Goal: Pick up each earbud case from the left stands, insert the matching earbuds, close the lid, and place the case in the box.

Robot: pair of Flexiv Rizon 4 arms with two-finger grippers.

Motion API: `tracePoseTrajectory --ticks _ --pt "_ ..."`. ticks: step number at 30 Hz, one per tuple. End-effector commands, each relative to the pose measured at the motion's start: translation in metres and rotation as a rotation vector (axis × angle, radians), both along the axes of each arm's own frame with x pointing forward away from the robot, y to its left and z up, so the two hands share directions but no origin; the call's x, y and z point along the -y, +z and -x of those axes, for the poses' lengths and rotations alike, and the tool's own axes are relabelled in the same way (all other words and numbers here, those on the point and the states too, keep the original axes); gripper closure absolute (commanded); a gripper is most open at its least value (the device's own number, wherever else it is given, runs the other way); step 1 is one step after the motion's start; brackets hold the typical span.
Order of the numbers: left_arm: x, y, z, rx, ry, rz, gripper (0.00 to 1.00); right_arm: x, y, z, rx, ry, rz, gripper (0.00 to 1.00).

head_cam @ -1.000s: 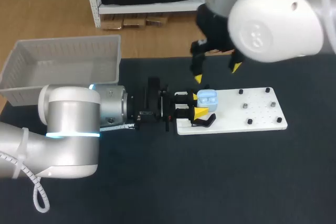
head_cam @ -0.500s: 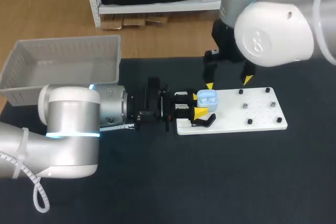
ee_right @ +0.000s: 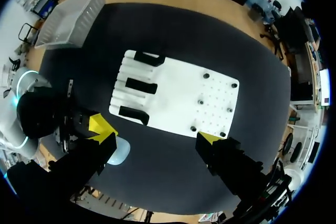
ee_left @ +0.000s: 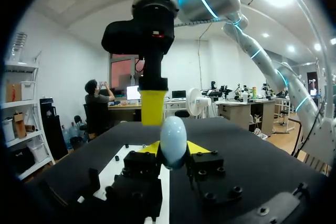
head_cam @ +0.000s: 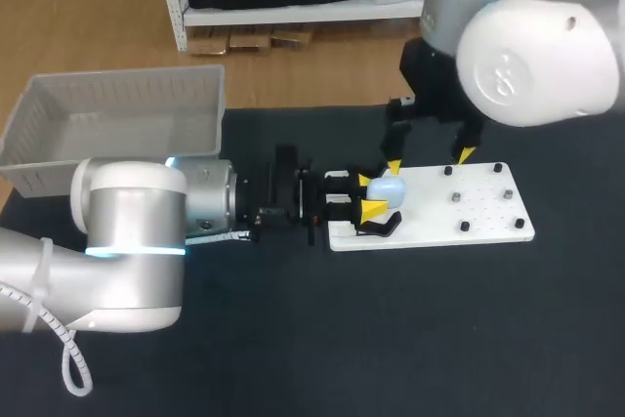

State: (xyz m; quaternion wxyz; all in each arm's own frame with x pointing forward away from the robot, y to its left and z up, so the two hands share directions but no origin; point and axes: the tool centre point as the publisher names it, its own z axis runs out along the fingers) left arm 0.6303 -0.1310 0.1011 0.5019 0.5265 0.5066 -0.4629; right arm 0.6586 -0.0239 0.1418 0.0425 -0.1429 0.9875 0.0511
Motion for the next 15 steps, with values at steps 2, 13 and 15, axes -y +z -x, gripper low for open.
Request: tracePoseTrajectory --ticks 2,13,15 --pt "-0.005 0.006 0.003 0.026 0.004 -0.022 1.00 0.018 0.026 0.020 0.145 -0.008 -0.038 0.00" --pt "-0.101 0.051 -0.007 0.091 0.195 -0.136 1.00 0.027 0.038 0.027 0.178 0.007 -0.058 0.00" --pt "-0.124 0.058 -0.013 0.094 0.242 -0.165 1.00 0.027 0.038 0.027 0.178 0.007 -0.058 0.00"
